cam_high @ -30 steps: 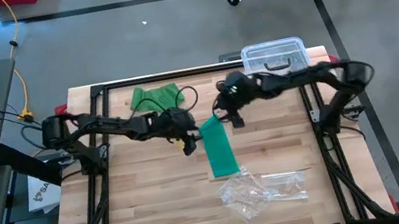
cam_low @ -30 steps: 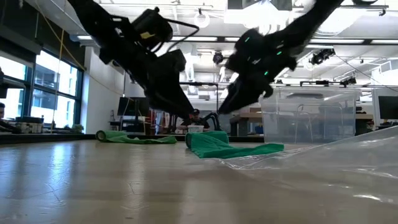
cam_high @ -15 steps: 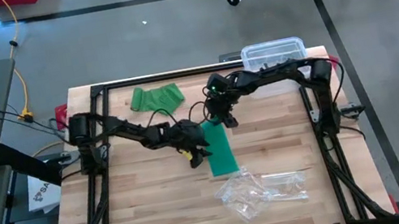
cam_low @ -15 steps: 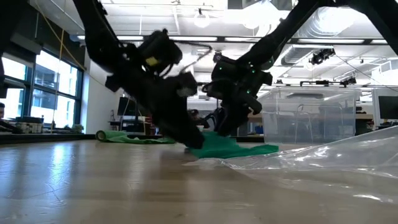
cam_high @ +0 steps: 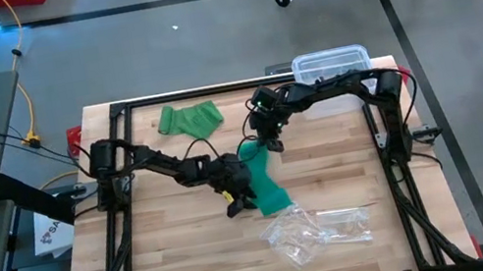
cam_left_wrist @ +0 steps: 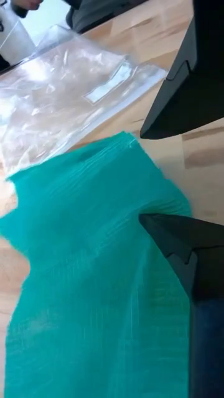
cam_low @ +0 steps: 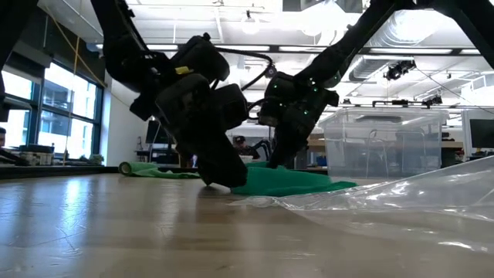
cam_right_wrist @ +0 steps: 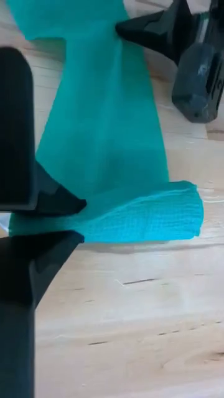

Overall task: Roll bandage
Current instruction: Roll the blue bandage

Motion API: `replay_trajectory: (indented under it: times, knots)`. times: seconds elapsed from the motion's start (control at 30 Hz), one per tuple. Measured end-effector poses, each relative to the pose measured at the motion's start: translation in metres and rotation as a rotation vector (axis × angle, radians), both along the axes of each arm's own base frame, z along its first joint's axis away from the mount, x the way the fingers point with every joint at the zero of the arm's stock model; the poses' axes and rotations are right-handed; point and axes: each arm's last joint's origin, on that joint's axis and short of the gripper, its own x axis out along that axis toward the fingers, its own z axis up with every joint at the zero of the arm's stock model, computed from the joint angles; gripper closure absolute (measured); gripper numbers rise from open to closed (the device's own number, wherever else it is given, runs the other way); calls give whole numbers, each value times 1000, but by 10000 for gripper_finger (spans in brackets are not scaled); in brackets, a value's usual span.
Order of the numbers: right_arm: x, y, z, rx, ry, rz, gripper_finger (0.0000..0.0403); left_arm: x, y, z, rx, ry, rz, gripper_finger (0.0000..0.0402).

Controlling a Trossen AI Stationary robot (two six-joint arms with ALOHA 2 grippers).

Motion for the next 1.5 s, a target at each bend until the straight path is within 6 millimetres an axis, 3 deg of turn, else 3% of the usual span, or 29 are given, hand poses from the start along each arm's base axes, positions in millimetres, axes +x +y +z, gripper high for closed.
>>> replay_trajectory:
  times: [0.23,0.77,1.13,1.37,1.5]
  knots:
    - [6,12,0,-26,11,12,360,0,2,12,9,-46,27,197]
    - [22,52,-3,-325,60,17,353,-5,11,43,-70,-83,12,180]
    - [23,59,-8,-364,75,36,256,-45,27,94,35,-100,100,181]
    - [25,59,-7,-386,52,50,239,-71,30,76,-6,-51,188,173]
    - [25,59,-7,-389,45,51,237,-67,44,81,186,-144,353,168]
